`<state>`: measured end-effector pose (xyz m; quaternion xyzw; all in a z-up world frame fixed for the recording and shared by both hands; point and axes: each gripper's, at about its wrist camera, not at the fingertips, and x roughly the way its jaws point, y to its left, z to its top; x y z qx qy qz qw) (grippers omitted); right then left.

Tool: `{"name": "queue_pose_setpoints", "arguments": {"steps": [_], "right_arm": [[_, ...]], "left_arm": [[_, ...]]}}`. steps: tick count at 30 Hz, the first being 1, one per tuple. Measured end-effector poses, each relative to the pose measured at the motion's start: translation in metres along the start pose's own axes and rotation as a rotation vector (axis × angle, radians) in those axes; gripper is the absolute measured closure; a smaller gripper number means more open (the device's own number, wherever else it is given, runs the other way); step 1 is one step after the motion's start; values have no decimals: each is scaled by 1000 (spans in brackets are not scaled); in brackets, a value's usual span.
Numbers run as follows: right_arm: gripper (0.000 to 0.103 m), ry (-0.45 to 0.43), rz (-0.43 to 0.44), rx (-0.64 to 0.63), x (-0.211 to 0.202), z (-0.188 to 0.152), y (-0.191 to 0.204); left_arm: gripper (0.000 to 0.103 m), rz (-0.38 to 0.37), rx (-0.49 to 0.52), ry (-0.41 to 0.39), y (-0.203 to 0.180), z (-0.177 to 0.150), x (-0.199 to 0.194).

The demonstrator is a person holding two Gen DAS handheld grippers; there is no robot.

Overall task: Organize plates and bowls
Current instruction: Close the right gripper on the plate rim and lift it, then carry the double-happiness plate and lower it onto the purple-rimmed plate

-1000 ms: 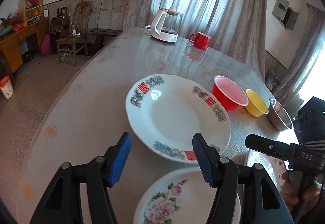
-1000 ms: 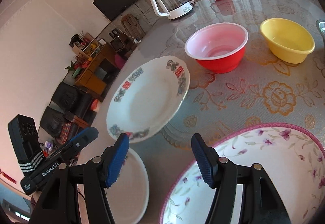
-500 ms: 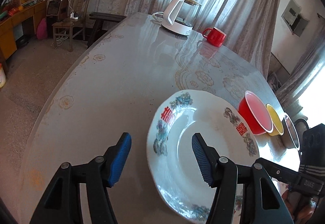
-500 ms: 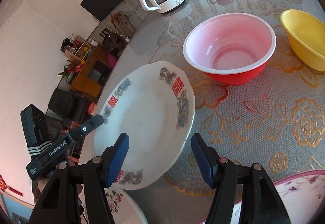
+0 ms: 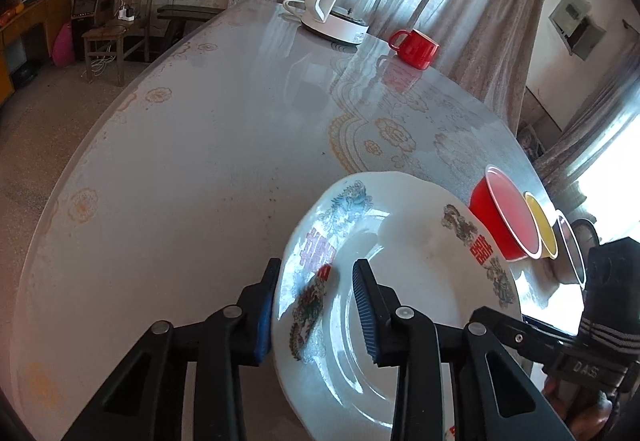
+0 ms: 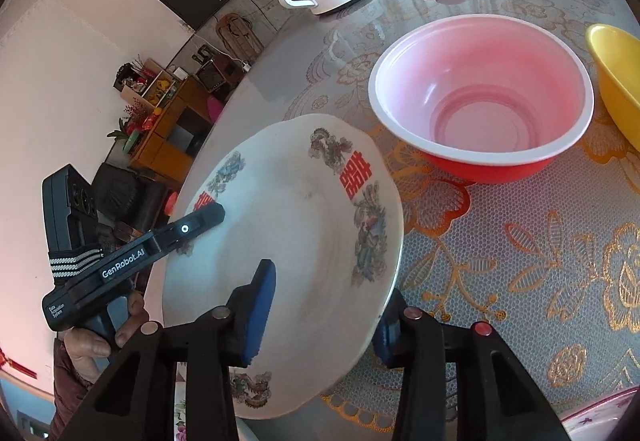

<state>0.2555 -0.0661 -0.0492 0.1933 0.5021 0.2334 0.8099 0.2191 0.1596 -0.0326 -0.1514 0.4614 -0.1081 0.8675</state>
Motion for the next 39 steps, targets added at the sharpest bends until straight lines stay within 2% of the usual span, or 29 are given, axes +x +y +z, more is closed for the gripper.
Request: {"name": "queue_pose_setpoints", "arguments": {"steps": [2, 5, 8, 10, 13, 15, 17, 19, 34, 39], "right_arm": [[58, -1, -23, -8, -3, 0, 0], [54, -8, -5, 6, -5, 0, -3], [51, -6, -37, -43, -5, -3, 4], [51, -4, -47, -51, -5, -4, 6], [53, -6, -47, -66, -6, -5, 9], [55, -7, -80, -96, -5, -8, 13], [57, -14, -103, -111, -8, -11, 15], [58, -19, -96, -100, -12, -12, 12], [60, -47, -95, -152, -21, -24, 16], [61, -63, -86, -174, -26, -27, 16]], "left_arm": [[68, -10, 7, -2, -3, -7, -3], [66, -5, -1, 17, -4, -5, 2], [66, 19, -4, 18, -9, -7, 0], [67, -4, -2, 9, -13, -7, -4], [69, -9, 45, -19, -24, -10, -15], [70, 15, 81, -30, -31, -12, -19], [71, 8, 101, -34, -34, -15, -23], [74, 6, 102, -34, -34, -18, -24], [74, -26, 134, -83, -42, -35, -36], [73, -21, 156, -132, -45, -40, -50]]}}
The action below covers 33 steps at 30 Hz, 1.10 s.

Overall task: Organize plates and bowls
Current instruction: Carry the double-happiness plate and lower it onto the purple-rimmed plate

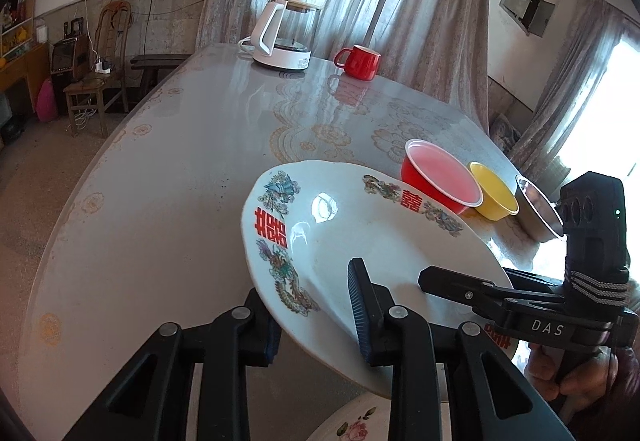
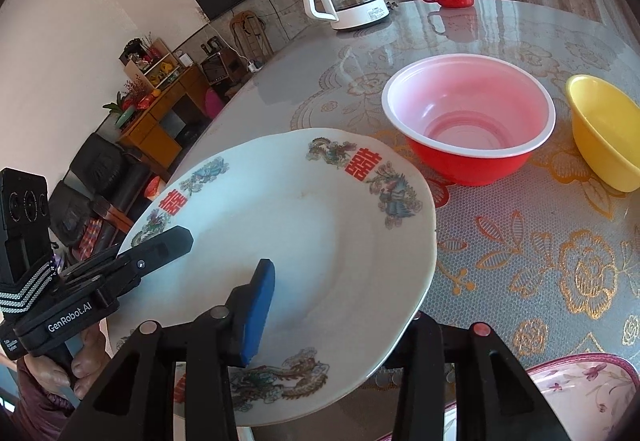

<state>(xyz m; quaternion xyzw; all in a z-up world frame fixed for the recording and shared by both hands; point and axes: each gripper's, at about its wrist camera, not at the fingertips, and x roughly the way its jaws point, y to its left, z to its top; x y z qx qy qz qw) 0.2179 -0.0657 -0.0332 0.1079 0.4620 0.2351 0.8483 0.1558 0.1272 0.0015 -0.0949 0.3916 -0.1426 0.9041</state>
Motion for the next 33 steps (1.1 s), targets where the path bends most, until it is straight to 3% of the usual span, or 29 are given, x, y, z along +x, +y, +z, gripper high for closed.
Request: {"name": "queue_pose_setpoints", "arguments": {"steps": [11, 17, 25, 33], "right_arm": [[61, -115, 42, -67, -40, -4, 19], [61, -164, 47, -79, -82, -20, 21], [61, -189, 7, -75, -137, -60, 0], [61, -177, -72, -11, -173, -108, -37]], "left_arm": [[72, -4, 52, -134, -22, -5, -51], [70, -58, 90, -166, -51, -24, -78], [68, -168, 135, -143, -97, -55, -89], [67, -259, 189, -55, -138, -82, -72]]}}
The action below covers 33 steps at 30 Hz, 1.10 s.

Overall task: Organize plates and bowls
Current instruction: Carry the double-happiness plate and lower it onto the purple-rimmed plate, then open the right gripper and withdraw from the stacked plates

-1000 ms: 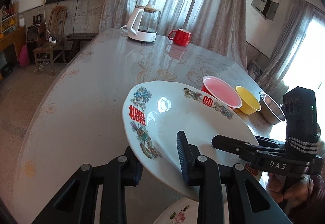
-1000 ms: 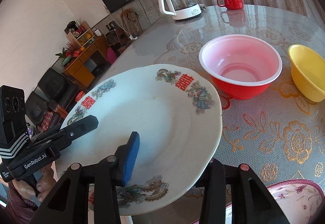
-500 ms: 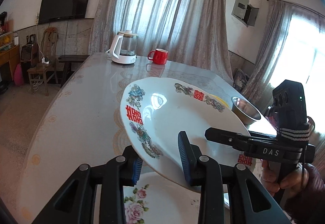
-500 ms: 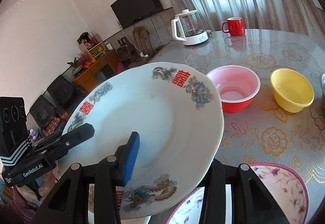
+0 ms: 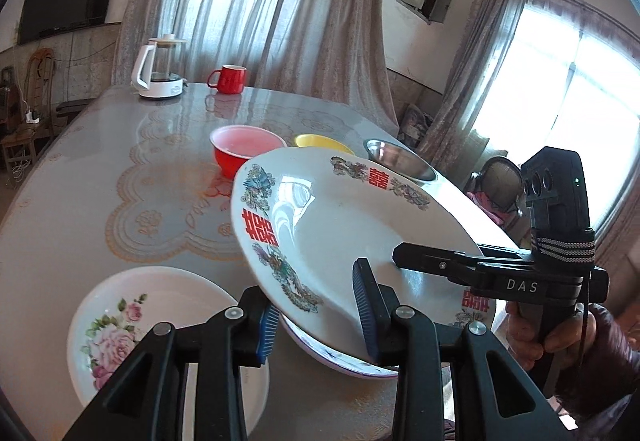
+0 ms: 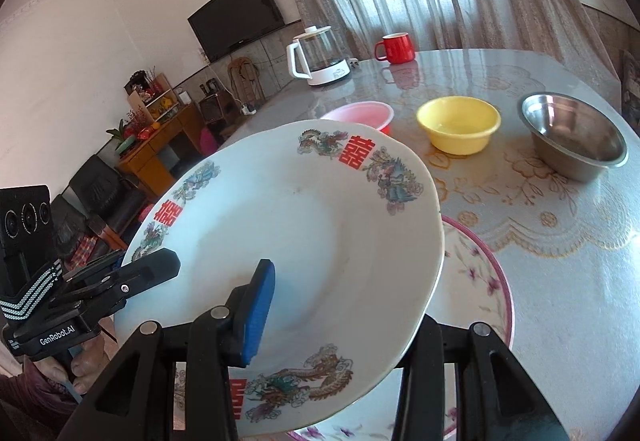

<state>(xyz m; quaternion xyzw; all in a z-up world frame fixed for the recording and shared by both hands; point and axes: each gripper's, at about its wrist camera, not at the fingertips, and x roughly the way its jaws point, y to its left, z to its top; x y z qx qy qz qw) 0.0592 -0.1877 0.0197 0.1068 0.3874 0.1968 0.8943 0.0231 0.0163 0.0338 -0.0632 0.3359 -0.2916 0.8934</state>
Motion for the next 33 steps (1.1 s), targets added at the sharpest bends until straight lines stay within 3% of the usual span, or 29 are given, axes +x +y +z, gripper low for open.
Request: {"name": "queue_pose_setpoints", "arguments": {"steps": [7, 19, 33], "right_arm": [[61, 72, -63, 62, -7, -23, -29], [60, 151, -93, 112, 1, -41, -46], [60, 154, -80, 132, -25, -44, -55]], "left_arm": [[66, -46, -7, 95, -17, -19, 25], [61, -48, -49, 187, -16, -31, 42], [62, -74, -42, 191, -15, -35, 33]]}}
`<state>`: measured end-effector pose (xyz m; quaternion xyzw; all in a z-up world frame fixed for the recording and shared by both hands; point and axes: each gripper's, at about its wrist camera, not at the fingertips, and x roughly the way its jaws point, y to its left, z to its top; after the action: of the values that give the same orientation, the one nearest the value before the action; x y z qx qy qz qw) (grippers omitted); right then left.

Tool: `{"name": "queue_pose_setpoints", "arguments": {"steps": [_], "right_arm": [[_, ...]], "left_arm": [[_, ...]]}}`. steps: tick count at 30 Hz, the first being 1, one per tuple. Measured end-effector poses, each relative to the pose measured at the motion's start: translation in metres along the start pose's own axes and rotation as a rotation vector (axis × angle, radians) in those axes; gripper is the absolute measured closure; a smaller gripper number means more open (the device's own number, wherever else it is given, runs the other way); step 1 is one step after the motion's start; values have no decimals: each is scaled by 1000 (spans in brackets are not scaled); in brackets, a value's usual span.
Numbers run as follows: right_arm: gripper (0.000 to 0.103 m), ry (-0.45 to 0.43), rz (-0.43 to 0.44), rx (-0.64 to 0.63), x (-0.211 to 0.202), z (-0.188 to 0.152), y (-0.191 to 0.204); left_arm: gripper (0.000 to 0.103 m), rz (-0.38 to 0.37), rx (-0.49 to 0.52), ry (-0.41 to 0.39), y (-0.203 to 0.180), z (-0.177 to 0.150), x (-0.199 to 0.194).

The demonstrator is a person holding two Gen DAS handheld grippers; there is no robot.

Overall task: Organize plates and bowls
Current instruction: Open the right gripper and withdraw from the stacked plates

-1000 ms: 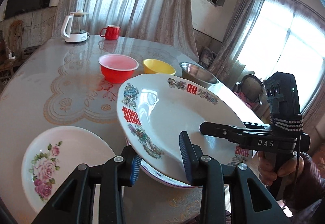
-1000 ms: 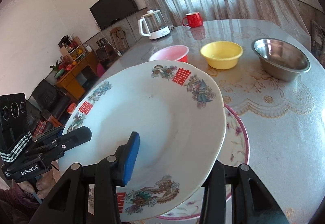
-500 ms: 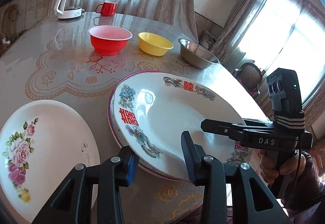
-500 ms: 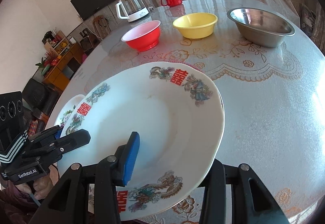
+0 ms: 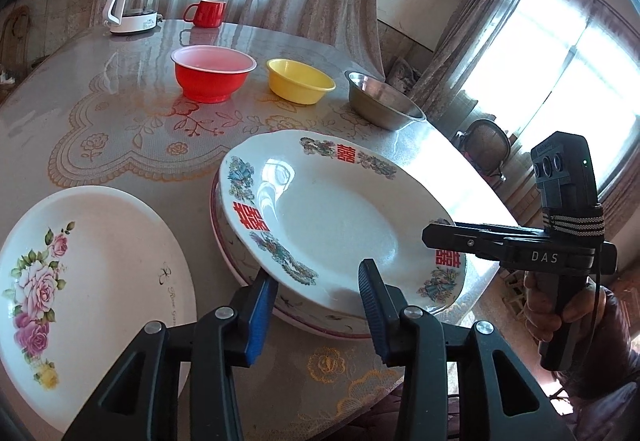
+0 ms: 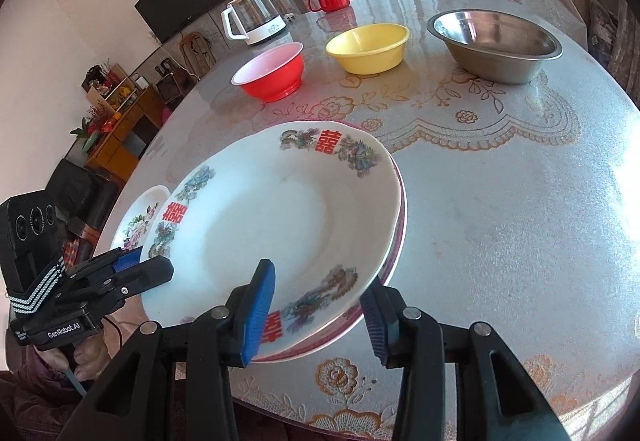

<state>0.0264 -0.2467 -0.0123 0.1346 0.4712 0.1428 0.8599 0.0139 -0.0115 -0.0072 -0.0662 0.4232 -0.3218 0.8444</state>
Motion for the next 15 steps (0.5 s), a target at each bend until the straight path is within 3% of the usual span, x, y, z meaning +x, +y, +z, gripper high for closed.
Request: {"name": "queue_pose_setpoints", "arguments": {"steps": [5, 9, 15], "right_arm": [[60, 33, 9, -27, -9, -6, 0], [60, 36, 8, -42, -21, -10, -5], [60, -45, -45, -1, -31, 8, -17]], "left_arm": [[62, -2, -20, 6, 8, -5, -4], [62, -22, -35, -35, 15, -7, -15], [53, 16, -58, -64, 22, 3, -16]]}}
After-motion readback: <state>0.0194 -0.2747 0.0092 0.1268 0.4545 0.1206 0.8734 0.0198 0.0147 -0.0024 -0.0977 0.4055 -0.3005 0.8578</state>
